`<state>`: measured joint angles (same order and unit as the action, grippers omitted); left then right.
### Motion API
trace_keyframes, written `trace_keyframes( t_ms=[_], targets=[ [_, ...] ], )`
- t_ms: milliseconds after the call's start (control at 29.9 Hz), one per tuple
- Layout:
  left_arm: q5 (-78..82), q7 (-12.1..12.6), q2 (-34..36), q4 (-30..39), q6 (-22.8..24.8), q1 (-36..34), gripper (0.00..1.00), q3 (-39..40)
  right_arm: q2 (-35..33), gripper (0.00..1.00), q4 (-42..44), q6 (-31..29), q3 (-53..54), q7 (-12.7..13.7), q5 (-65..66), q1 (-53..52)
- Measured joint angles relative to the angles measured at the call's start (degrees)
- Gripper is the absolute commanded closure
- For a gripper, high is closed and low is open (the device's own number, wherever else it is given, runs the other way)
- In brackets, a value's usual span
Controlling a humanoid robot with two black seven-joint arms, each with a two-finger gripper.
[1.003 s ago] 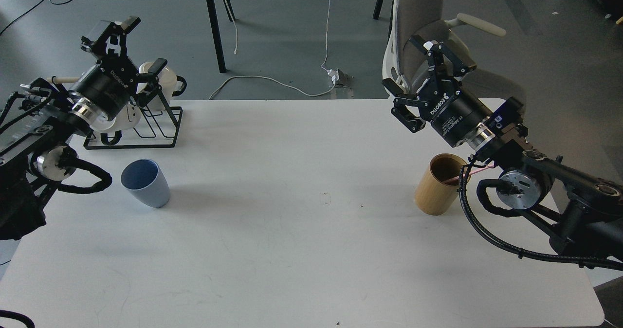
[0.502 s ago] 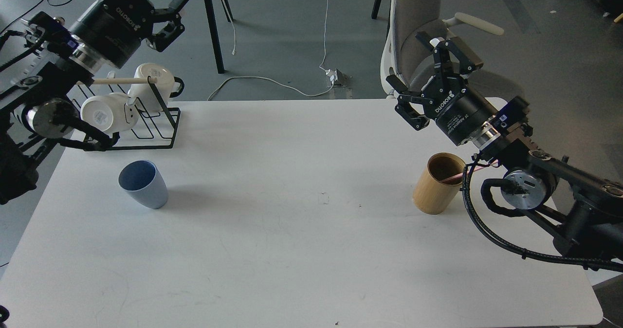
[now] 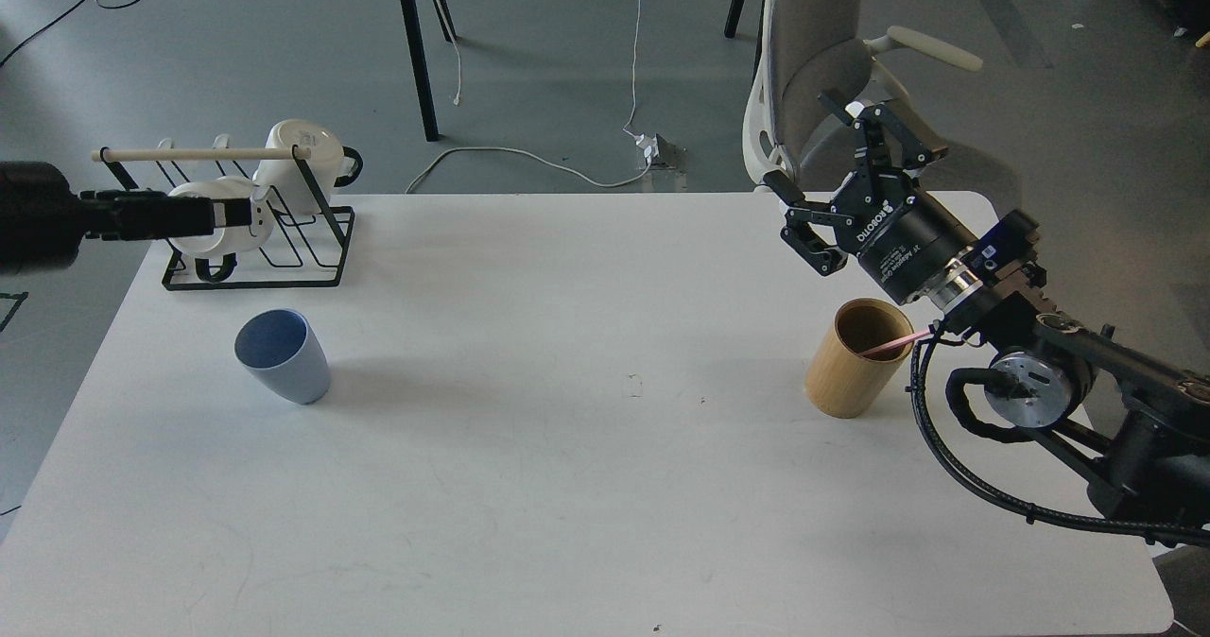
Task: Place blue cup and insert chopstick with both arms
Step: 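Raise the left gripper away from the dish rack and swing it outward, then lower the left gripper to the light blue cup and grasp it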
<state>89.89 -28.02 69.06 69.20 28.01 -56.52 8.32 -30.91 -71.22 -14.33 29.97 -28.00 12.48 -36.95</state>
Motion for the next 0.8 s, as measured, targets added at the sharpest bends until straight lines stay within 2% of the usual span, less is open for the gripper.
trace_keyframes(
  t_ms=[134, 401, 669, 803],
  targets=[
    [4.4, 0.0, -3.9, -5.3, 0.0, 0.4, 0.01, -3.8, -0.1, 0.06, 0.2, 0.0, 0.0, 0.0, 0.0, 0.5],
    [5.1, 0.0, -11.9, -17.2, -1.0, 1.9, 0.05, -4.4, -1.4, 0.06, 0.3, 0.0, 0.1, 0.0, 0.0, 1.6],
    [5.1, 0.0, -17.8, -22.7, -3.2, 4.0, 0.22, -4.4, -3.1, 0.06, 0.3, 0.0, 0.1, 0.0, 0.0, 2.5],
    [5.1, 0.0, -18.8, -23.2, -4.4, 4.6, 0.24, -4.5, -3.5, 0.06, 0.3, 0.1, 0.1, 0.0, 0.0, 2.8]
  ],
)
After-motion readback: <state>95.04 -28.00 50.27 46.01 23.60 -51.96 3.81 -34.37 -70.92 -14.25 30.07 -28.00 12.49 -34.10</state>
